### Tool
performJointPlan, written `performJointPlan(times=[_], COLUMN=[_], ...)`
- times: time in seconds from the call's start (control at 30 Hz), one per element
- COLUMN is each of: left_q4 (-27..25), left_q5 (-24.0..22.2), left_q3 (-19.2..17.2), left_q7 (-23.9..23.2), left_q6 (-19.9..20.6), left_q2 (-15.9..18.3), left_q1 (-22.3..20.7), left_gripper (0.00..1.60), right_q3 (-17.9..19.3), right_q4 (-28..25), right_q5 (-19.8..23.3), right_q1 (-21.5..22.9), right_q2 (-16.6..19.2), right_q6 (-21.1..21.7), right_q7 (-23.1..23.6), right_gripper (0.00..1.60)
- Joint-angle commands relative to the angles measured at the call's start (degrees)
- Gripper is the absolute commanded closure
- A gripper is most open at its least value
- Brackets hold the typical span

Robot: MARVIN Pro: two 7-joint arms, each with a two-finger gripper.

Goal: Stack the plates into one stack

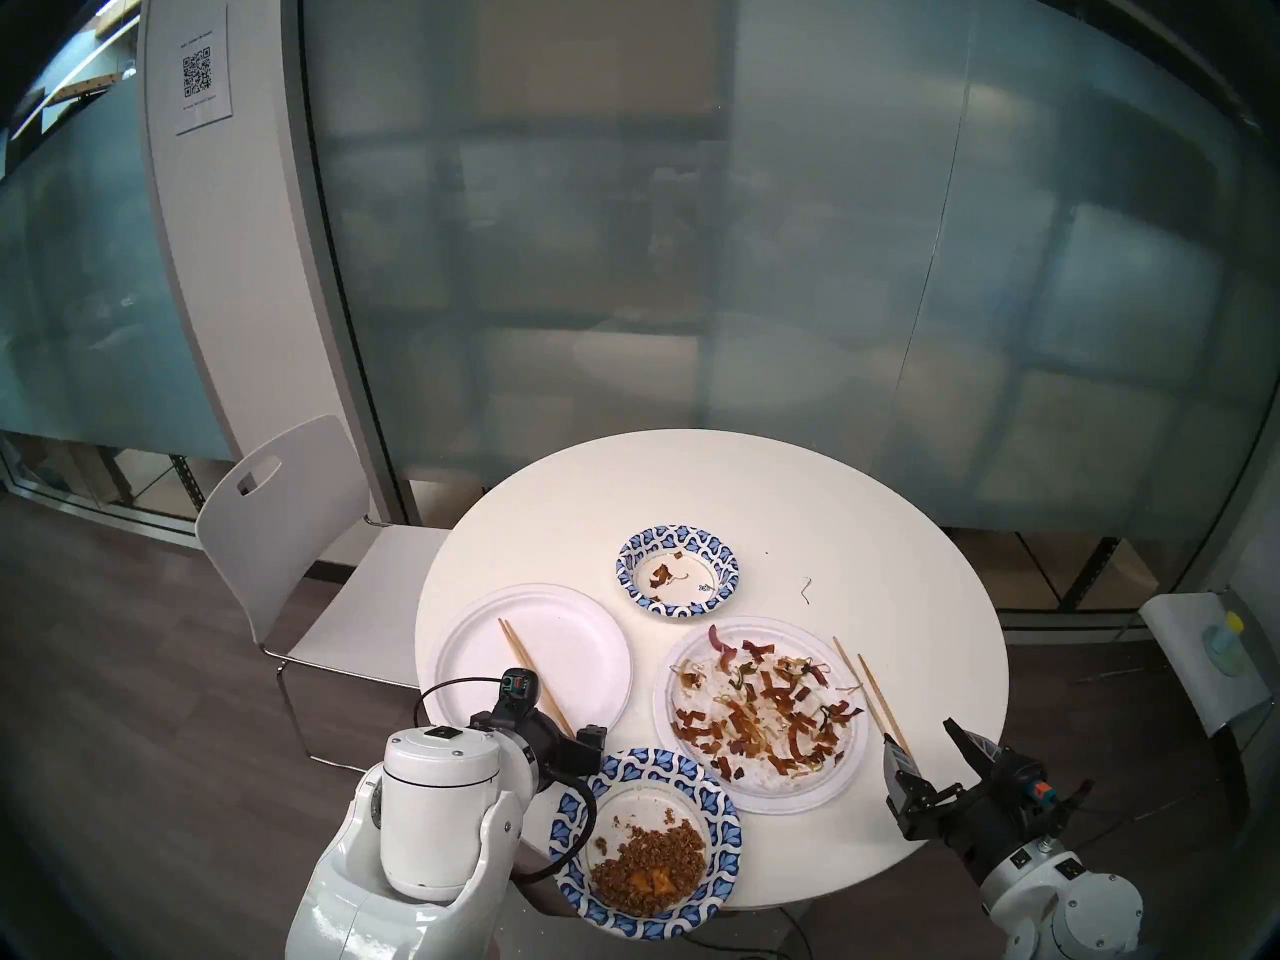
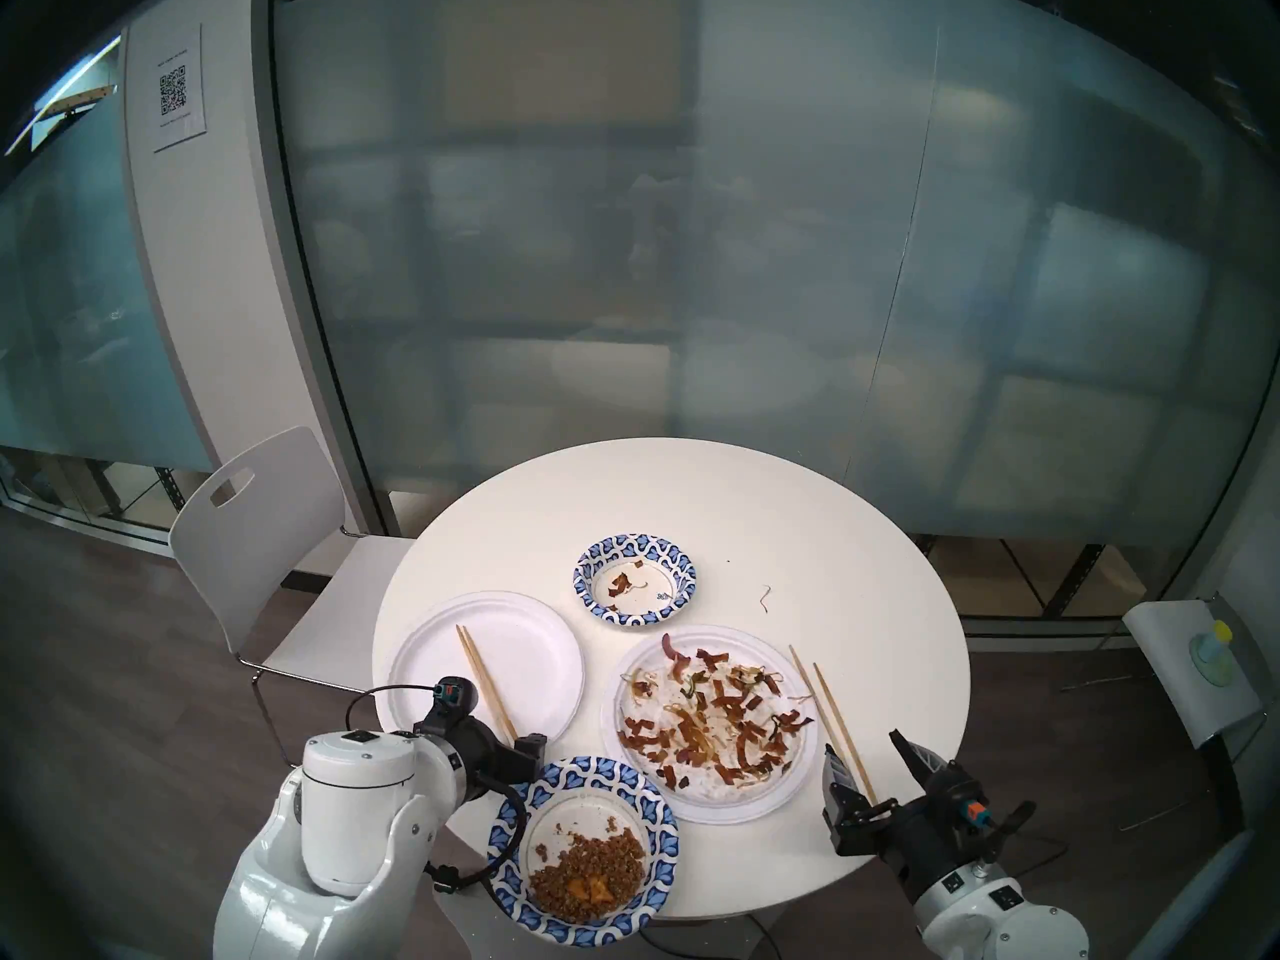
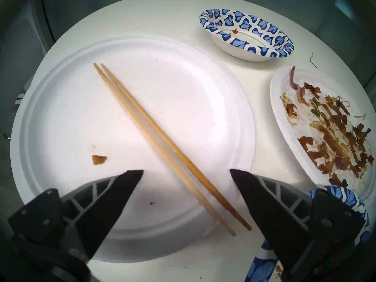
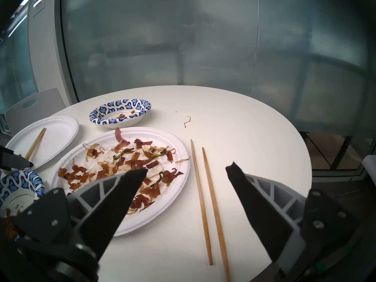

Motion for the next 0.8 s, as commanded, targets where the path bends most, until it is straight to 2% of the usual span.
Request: performJointPlan(times=[0.0, 0.4, 0.77], left_q4=[0.1, 2.5, 2.2], left_q5=[-1.8, -4.3, -7.8], left_q3=[0.3, 0.4, 0.6], left_q7=[2.2, 5.7, 7.6], left_q6=[-0.1, -0.1, -0.1], left_q2=[0.0, 0.4, 2.1], left_q1=[-1.0, -2.5, -2.4], left_gripper=[0.00, 0.00, 0.00], right_q3=[0.1, 0.4, 0.6], right_q4=[-0.8, -0.1, 0.0], right_q5=[0.6, 0.9, 1.2], right_q1=[0.6, 1.5, 2.3], right_q2=[-0.2, -0.3, -0.5], right_q6=[-0.5, -0.1, 0.2], right_q7=[-0.1, 0.2, 0.4], right_gripper=[0.06, 0.04, 0.06])
